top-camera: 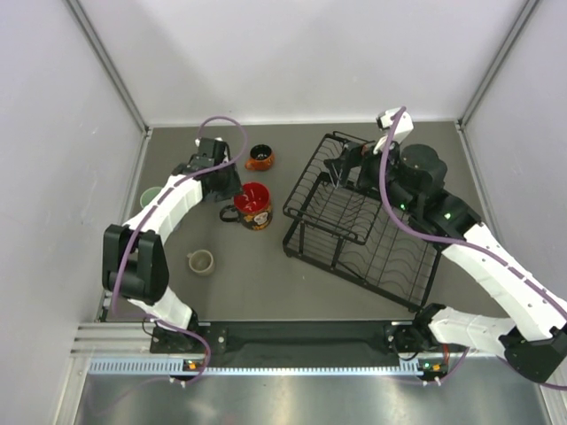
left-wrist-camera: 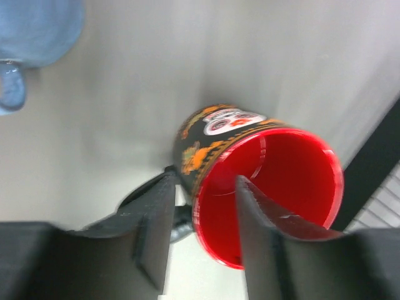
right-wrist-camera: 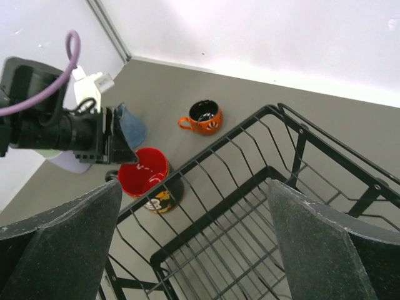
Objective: Unload the cups from the dish rack
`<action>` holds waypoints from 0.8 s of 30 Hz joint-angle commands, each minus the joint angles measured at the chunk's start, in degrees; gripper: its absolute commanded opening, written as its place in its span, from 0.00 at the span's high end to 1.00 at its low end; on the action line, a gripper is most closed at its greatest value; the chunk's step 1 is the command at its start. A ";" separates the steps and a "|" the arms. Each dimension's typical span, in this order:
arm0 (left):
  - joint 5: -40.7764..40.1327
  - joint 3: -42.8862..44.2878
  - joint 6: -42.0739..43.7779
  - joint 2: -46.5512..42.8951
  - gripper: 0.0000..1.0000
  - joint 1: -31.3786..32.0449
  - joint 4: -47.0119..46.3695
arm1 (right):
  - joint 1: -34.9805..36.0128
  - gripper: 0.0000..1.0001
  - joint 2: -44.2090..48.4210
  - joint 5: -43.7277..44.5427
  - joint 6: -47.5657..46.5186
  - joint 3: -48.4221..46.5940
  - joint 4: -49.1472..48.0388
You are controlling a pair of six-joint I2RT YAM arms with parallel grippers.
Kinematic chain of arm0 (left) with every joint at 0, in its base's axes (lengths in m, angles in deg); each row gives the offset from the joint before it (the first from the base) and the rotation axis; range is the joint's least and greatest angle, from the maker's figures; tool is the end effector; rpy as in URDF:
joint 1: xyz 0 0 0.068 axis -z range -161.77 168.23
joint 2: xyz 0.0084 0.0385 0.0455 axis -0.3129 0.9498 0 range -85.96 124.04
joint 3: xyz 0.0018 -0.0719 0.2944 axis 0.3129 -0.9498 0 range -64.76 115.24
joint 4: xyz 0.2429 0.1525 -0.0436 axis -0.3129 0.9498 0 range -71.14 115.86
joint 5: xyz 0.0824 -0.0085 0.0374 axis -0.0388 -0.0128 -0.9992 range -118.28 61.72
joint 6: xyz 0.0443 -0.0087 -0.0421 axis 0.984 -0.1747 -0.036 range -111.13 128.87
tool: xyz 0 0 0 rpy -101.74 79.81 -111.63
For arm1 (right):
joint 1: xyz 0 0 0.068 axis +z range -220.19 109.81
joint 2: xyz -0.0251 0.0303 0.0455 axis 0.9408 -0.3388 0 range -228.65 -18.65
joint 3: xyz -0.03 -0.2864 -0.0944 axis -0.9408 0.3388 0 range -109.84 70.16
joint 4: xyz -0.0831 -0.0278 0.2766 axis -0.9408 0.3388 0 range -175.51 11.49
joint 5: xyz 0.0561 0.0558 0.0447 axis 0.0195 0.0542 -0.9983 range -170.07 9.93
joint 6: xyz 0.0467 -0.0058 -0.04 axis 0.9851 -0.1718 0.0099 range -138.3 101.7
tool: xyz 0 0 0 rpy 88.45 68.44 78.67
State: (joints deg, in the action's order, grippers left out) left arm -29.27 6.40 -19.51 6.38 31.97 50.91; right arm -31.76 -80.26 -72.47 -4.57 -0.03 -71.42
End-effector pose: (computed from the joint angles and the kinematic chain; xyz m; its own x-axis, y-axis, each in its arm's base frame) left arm 0.3720 -0.0901 0.2683 -0.7927 -0.2955 -0.5332 -0.1698 0.9471 -0.2724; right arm 0.2096 0.1584 0.4620 -0.1948 0.1458 -0.9699 -0.4806 0.8479 0.2239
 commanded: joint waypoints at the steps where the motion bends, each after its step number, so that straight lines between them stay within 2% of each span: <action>1: 2.66 4.07 0.17 -3.65 0.50 0.24 -2.88 | -0.64 0.00 1.66 1.54 0.68 -2.67 1.99; 2: 2.84 5.56 0.26 -4.09 0.43 0.24 -2.26 | -0.64 0.00 2.01 1.72 0.76 -2.67 2.87; 3: 3.01 6.44 0.26 -4.70 0.41 0.24 -1.74 | -0.64 0.00 2.45 1.72 0.94 -2.67 3.40; 6: 5.21 9.78 0.17 -6.11 0.22 0.24 -0.33 | -0.64 0.00 3.94 3.12 2.34 -2.41 5.60; 11: 11.96 15.76 -0.80 -10.67 0.14 0.15 -0.49 | -0.64 0.00 6.14 9.71 7.44 -3.63 7.62; 12: 13.46 15.86 -0.71 -13.29 0.05 0.15 -1.81 | -0.64 0.00 6.41 10.50 7.79 -3.98 7.97; 13: 14.87 15.77 -0.97 -14.63 0.01 0.15 -5.13 | -0.64 0.00 6.50 10.95 8.06 -4.25 8.50; 18: 24.62 11.65 -2.73 -23.32 0.01 0.15 -15.51 | -0.73 0.00 6.06 9.90 9.29 -5.22 10.17; 24: 25.78 7.07 -1.59 -27.82 0.01 0.15 -17.11 | -0.64 0.00 6.76 9.37 11.05 -4.25 10.43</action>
State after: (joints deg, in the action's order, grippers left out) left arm -6.56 16.19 -21.39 -21.08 32.17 37.36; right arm -31.76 -74.57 -63.60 4.92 -3.09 -60.56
